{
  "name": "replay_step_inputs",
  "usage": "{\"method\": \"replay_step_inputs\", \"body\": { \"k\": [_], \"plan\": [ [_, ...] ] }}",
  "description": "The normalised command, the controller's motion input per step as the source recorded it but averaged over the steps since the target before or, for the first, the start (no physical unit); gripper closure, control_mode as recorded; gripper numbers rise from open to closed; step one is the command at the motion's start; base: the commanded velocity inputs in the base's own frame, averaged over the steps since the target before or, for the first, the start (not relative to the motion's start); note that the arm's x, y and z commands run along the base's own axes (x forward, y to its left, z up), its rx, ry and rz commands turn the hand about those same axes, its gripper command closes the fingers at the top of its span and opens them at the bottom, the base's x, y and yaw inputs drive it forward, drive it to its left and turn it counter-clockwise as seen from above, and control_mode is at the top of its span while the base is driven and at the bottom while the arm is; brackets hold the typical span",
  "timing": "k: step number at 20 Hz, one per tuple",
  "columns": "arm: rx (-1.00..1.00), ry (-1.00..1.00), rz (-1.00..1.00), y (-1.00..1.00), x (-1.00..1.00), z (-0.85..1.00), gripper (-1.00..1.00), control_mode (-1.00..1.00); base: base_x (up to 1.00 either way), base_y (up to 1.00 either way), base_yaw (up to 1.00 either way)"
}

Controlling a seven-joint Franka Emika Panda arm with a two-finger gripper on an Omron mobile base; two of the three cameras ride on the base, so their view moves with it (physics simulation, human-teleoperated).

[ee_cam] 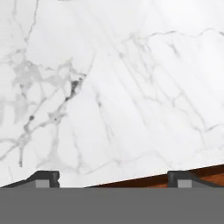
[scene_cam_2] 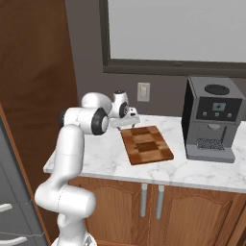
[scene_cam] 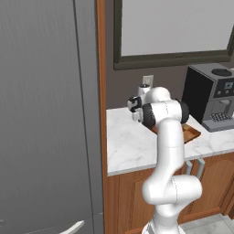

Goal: Move the cutting board and knife to the sink. Then move spray from the cabinet to the counter.

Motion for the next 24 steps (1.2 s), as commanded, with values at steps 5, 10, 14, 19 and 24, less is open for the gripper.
{"method": "replay_step_inputs", "body": {
  "k": [5, 10, 14, 19, 24],
  "plan": [
    [0.00, 0.10, -0.04, -0.27, -0.97, -0.35, -1.00, -1.00, 0.00, 0.00, 0.00],
    [0.00, 0.08, -0.05, -0.30, -1.00, -0.36, -1.00, -1.00, 0.00, 0.00, 0.00],
    [0.00, 0.07, -0.08, -0.32, -1.00, -0.36, -1.00, -1.00, 0.00, 0.00, 0.00],
    [0.00, 0.05, -0.11, -0.28, -0.85, -0.27, -1.00, -1.00, 0.00, 0.00, 0.00],
    [0.01, -0.12, -0.11, 0.01, 0.05, 0.32, -1.00, -1.00, 0.00, 0.00, 0.00]
  ]
}}
